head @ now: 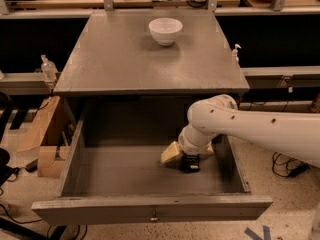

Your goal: Pick rxbar chocolate from top drawer and place on counter

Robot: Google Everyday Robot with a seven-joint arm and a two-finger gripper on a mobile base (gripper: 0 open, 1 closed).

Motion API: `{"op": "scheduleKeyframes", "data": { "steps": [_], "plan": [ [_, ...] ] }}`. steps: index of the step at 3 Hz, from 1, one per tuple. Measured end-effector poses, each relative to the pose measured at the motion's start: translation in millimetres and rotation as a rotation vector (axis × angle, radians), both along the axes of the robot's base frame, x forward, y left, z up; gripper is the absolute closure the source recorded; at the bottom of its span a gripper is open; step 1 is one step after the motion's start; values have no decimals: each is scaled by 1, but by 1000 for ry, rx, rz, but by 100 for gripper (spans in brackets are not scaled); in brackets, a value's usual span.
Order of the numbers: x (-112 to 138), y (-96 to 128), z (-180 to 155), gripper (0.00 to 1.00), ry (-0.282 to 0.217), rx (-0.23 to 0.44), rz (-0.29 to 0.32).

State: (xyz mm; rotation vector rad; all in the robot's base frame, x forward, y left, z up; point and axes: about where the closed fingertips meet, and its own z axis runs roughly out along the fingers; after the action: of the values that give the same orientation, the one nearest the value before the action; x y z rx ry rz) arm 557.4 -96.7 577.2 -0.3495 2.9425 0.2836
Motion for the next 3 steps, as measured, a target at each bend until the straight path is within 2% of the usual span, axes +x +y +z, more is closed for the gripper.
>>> {"op": "scheduleKeyframes", "data": {
  "steps": [3],
  "plan": [
    [0,0,13,88,0,0,0]
  ]
}}
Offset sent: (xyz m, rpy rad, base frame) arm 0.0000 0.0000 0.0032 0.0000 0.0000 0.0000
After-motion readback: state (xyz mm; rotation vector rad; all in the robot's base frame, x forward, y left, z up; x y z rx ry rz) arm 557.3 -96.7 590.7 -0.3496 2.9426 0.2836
